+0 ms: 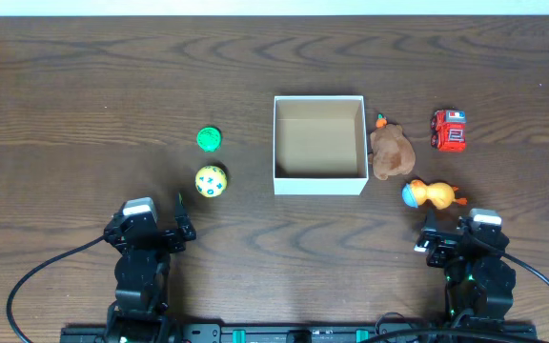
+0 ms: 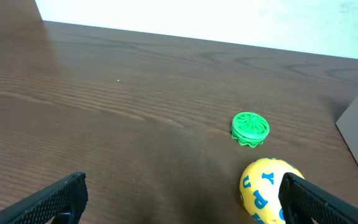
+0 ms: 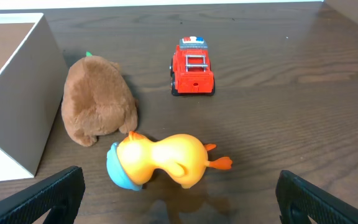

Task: Pack container

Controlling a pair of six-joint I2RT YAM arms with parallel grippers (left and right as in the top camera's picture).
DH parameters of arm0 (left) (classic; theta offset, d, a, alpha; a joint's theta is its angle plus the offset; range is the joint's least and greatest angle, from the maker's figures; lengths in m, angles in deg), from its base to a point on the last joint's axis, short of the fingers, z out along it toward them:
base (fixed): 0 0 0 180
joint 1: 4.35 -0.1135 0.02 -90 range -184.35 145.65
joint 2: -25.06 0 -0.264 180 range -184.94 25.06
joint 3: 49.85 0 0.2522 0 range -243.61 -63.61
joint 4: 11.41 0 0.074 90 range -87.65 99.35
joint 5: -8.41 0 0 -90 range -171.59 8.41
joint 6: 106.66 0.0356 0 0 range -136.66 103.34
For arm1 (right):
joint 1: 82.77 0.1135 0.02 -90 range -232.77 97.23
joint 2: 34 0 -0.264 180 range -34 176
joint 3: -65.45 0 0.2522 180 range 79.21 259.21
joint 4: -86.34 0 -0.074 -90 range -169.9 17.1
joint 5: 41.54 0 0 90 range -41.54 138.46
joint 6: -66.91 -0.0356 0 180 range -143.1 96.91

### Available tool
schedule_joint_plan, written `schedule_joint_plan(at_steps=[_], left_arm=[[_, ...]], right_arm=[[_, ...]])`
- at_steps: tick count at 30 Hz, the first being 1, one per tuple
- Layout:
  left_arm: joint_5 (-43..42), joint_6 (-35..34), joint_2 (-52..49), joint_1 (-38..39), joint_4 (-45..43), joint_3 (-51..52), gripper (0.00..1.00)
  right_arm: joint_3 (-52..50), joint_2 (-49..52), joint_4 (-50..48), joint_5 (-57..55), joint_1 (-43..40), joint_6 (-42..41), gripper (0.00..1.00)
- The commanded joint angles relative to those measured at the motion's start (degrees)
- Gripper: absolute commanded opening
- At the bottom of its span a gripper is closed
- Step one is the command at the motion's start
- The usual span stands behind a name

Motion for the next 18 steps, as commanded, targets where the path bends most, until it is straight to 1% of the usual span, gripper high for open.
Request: schedule_joint_plan(at_steps=[1, 6, 10, 13, 14, 17, 18], left_arm=[[0.02, -0.52, 0.42, -0.28, 0.52, 1.68, 0.98], [0.02, -0.52, 0.42, -0.28, 0.55, 1.68, 0.98], [-0.07, -0.92, 0.42, -0.28, 0.07, 1.66, 0.98], [-0.2, -5.42, 0.42, -0.28, 0.15, 1.36, 0.98], [-0.2, -6.64, 0.42, -0.28, 0.42, 0.98, 0.98], [-0.22, -8.76, 0.07, -0.28, 2.6, -0.74, 0.98], [-0.24, -8.79, -0.74, -0.28, 4.35, -2.14, 0.98]], right_arm=[[-0.22, -0.52, -0.17, -0.37, 0.42, 0.68, 0.99], [-0.22, -0.52, 0.04, 5.73, 0.42, 0.63, 0.99], [-0.22, -0.52, -0.04, 14.27, 0.42, 0.63, 0.99], [-0.22, -0.52, -0.81, 22.69, 0.42, 0.66, 0.99], [-0.22, -0.52, -0.87, 23.91, 0.42, 0.63, 0.99], [-0.09, -0.28, -1.73, 23.93, 0.42, -2.73, 0.99], [0.24, 0.22, -2.6, 23.96, 0.42, -5.05, 0.99]])
